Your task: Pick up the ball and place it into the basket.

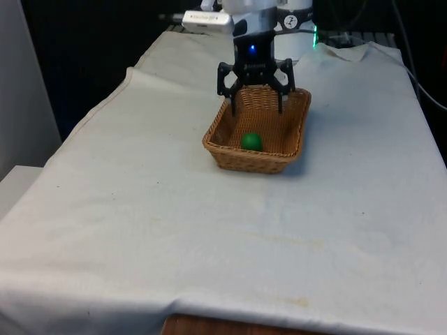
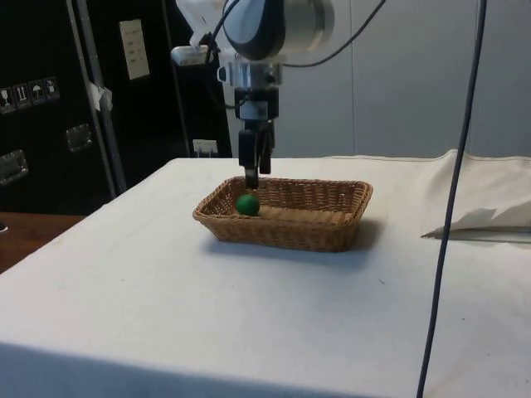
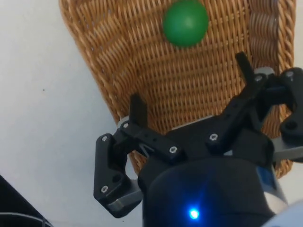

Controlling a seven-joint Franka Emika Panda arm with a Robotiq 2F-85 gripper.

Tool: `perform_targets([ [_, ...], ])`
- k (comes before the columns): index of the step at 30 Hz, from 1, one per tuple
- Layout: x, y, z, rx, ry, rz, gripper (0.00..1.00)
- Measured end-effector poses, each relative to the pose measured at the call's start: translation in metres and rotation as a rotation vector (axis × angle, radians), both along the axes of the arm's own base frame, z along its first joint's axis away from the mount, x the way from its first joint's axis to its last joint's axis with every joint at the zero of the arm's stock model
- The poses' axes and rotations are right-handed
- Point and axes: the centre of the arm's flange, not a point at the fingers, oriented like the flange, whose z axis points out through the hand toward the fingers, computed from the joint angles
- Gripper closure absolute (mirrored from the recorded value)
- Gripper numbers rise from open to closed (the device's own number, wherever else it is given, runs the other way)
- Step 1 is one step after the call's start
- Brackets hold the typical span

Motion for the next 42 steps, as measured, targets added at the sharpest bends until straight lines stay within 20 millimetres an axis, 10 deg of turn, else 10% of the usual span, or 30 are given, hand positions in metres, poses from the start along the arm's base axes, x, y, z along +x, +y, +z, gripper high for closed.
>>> perform_targets([
  [42,-0.035,0.001,0.064,-0.053,-0.041,0.038,0.00],
])
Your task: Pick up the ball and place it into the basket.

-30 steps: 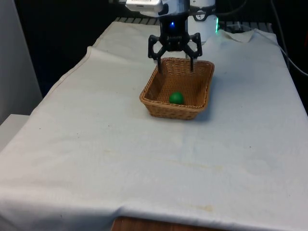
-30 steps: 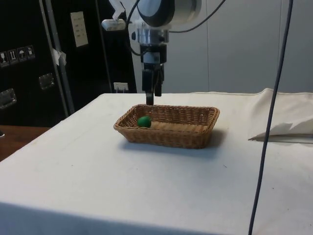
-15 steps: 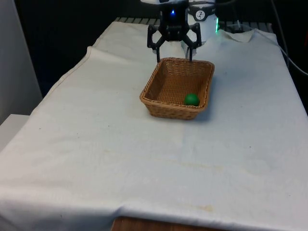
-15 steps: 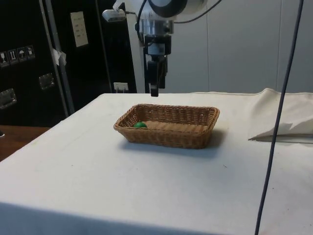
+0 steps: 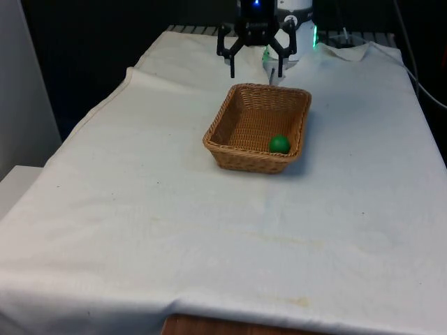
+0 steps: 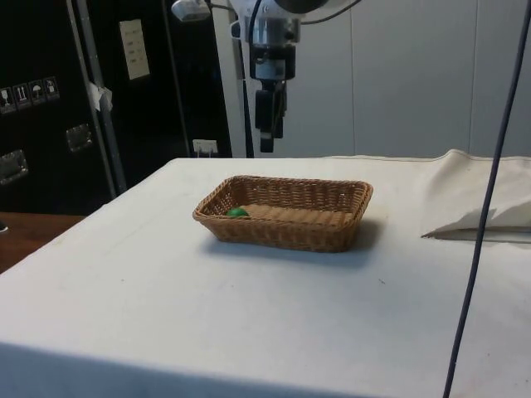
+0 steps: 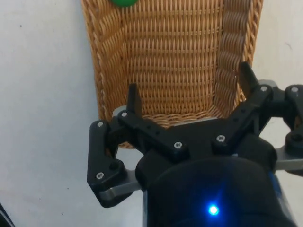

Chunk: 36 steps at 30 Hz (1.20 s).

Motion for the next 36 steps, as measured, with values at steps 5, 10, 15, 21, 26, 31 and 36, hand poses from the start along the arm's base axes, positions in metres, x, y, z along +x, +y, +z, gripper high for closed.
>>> perform_targets([
  [5,0.002,0.003,0.002,0.003,0.003,-0.018,0.00],
  [10,0.003,0.007,0.003,0.008,0.011,-0.048,0.00],
  [15,0.003,0.009,0.004,0.011,0.012,-0.069,0.00],
  [21,0.004,0.012,0.004,0.015,0.019,-0.101,0.00],
  [26,0.005,0.016,0.005,0.019,0.020,-0.126,0.00],
  [31,0.006,0.019,0.007,0.023,0.017,-0.145,0.00],
  [36,0.007,0.025,0.012,0.032,0.014,-0.170,0.00],
])
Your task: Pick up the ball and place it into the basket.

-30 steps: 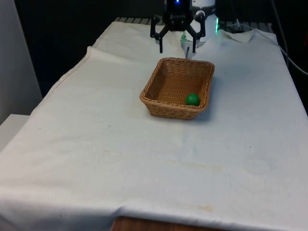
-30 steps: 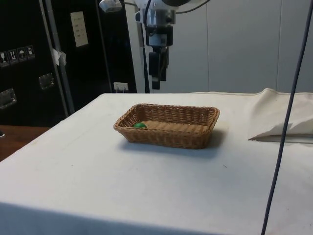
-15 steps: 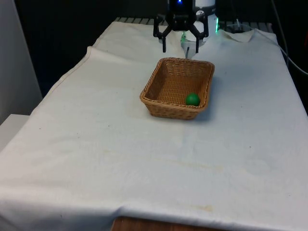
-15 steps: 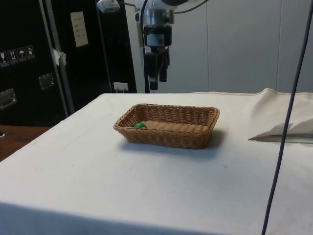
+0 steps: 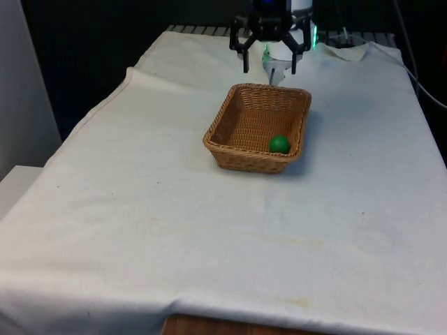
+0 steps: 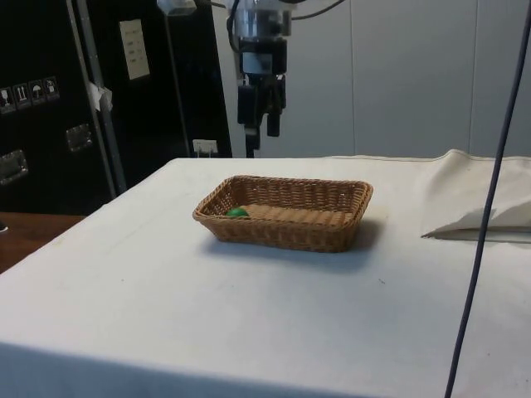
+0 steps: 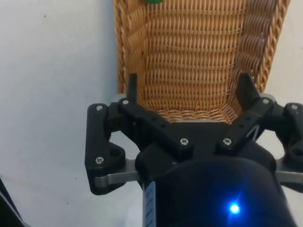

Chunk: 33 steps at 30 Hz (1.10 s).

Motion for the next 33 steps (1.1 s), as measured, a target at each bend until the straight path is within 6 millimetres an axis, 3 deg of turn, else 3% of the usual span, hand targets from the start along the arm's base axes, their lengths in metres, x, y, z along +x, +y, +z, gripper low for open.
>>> perform_targets([
  [19,0.001,0.024,0.012,0.023,-0.006,-0.060,0.00],
  [33,-0.004,0.027,0.027,0.035,-0.011,-0.021,0.00],
])
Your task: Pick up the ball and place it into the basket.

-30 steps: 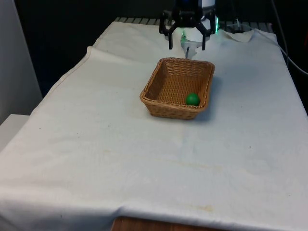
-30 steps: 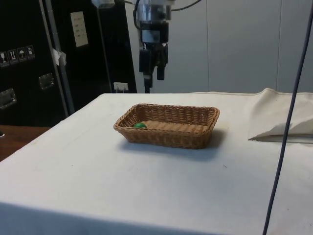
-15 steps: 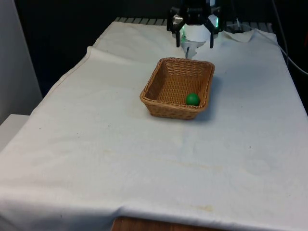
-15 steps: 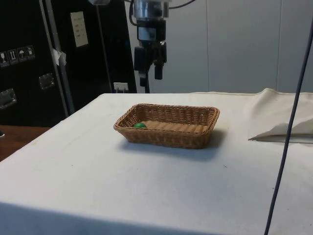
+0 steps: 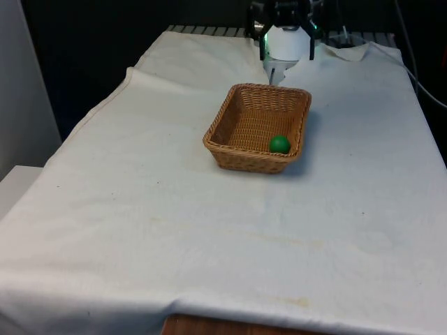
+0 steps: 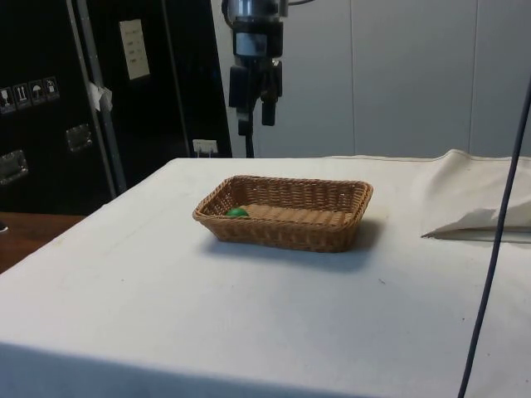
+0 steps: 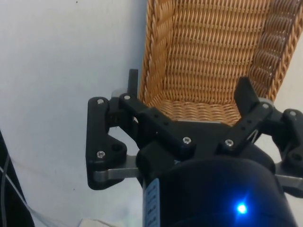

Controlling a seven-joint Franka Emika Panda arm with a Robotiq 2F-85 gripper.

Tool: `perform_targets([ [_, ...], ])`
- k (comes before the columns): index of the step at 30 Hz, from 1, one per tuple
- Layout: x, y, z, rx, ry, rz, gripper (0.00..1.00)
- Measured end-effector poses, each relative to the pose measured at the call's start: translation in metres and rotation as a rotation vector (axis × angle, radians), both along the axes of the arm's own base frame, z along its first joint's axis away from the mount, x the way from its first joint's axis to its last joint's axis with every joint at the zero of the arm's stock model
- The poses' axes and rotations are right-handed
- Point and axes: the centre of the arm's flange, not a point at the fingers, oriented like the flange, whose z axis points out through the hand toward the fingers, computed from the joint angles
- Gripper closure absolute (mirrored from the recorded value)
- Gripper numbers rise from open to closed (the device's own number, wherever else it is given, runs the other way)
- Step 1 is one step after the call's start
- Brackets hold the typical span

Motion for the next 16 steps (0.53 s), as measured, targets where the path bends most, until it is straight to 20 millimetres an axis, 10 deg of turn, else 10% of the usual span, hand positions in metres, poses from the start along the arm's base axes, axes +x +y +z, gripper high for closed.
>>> perform_targets([
  [16,-0.007,0.000,0.021,-0.011,-0.010,0.077,0.00],
])
